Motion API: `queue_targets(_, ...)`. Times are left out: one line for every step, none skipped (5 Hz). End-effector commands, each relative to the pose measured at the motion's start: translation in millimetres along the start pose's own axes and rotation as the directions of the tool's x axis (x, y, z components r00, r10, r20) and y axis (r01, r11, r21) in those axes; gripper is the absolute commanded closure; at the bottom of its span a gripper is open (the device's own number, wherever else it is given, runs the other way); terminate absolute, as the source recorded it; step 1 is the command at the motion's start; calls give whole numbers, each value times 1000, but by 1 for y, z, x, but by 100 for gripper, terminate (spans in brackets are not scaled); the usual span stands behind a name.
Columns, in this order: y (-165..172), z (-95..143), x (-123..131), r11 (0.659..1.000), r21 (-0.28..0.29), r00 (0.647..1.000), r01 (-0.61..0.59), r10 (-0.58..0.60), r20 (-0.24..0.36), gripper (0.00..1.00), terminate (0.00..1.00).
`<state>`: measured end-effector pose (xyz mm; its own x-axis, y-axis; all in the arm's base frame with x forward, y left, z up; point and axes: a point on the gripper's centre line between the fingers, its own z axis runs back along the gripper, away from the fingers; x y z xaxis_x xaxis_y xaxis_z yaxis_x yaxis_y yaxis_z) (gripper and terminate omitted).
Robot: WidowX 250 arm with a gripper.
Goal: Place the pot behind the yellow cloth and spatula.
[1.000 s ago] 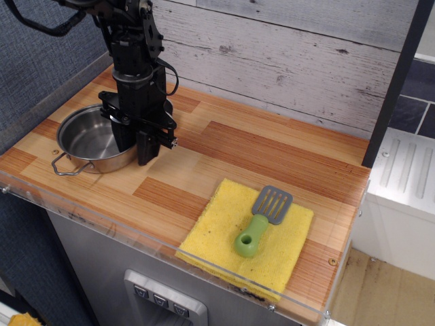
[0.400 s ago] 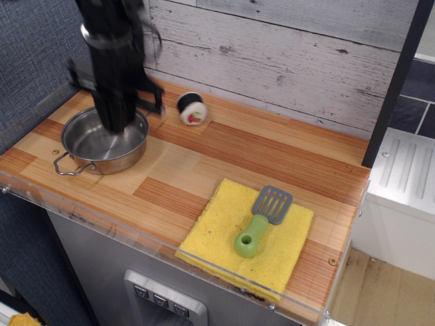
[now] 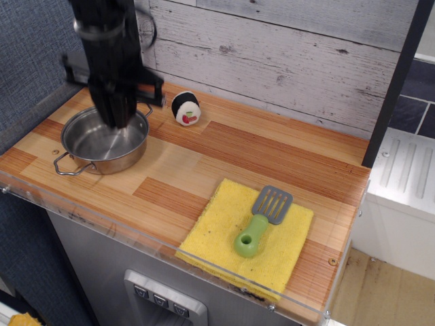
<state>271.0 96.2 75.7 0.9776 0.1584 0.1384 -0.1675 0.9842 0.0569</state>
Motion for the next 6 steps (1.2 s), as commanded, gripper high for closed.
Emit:
queue_targets(11, -30, 13, 1000, -5, 998, -1, 1, -62, 0, 0)
queue_targets(11, -40, 14, 1000, -1, 996, 1, -1, -88, 0, 0)
queue_targets(7, -46, 15, 1000, 2, 995, 11, -11, -96, 0, 0)
queue_targets(4, -48, 14, 1000, 12, 995, 15, -14, -95, 100, 0)
queue_targets(-1, -50, 14, 999, 22, 993, 31, -28, -111, 100, 0)
queue_targets(-5, -52, 12, 999, 23, 992, 40, -37, -124, 100, 0)
